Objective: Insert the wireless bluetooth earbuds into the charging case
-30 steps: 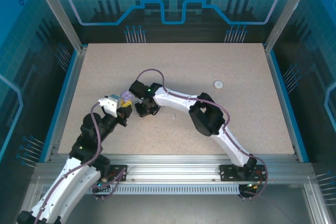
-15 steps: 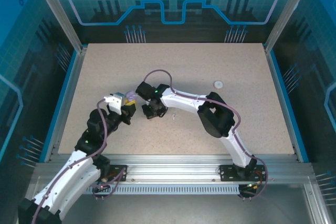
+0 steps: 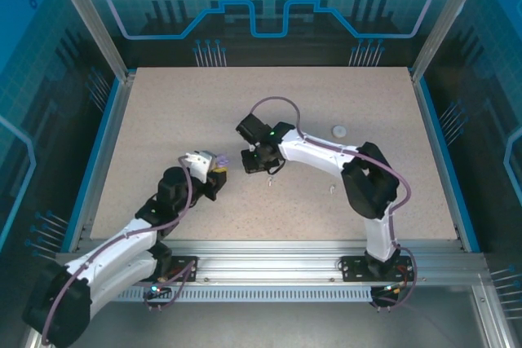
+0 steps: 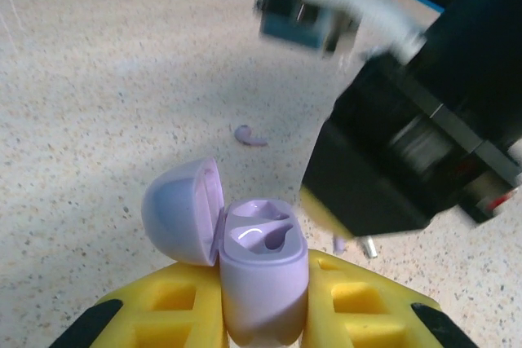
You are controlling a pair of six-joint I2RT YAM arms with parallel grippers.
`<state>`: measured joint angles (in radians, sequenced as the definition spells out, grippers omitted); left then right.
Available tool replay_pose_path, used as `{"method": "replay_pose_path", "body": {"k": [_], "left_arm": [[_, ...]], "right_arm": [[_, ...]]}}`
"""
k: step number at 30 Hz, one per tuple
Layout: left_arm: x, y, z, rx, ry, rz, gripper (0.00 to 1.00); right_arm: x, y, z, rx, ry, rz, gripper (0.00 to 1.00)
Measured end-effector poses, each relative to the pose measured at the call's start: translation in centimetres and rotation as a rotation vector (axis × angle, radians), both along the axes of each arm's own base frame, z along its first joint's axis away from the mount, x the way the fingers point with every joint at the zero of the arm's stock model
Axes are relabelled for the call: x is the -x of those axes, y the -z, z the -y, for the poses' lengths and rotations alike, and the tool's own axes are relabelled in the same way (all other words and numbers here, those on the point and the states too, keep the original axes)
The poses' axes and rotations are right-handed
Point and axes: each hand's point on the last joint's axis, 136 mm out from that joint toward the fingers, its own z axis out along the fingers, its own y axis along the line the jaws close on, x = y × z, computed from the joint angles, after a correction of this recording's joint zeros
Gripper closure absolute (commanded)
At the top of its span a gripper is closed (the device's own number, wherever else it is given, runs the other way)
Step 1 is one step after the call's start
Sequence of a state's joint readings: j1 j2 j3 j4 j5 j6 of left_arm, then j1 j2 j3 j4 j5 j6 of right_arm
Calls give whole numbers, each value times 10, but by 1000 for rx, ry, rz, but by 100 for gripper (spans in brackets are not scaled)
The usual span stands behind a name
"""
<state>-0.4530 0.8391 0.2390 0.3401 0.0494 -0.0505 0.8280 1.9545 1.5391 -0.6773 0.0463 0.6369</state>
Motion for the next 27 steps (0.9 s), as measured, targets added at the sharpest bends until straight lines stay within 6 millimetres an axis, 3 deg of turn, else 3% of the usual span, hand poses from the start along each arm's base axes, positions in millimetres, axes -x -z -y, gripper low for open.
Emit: {"method": "replay_pose_path", "body": {"k": [8,15,27], "left_arm": [[-4,31,20,-36,60,-83,78],[-14,28,45,-13,134,-66,77],[-19,6,81,46,264,26,77]], "right_arm": [[-6,-44,15,-60,34,79,81],[-8,-67,19,-95,42,121,81],[-3,-79,23,-134,29,168,82]]}}
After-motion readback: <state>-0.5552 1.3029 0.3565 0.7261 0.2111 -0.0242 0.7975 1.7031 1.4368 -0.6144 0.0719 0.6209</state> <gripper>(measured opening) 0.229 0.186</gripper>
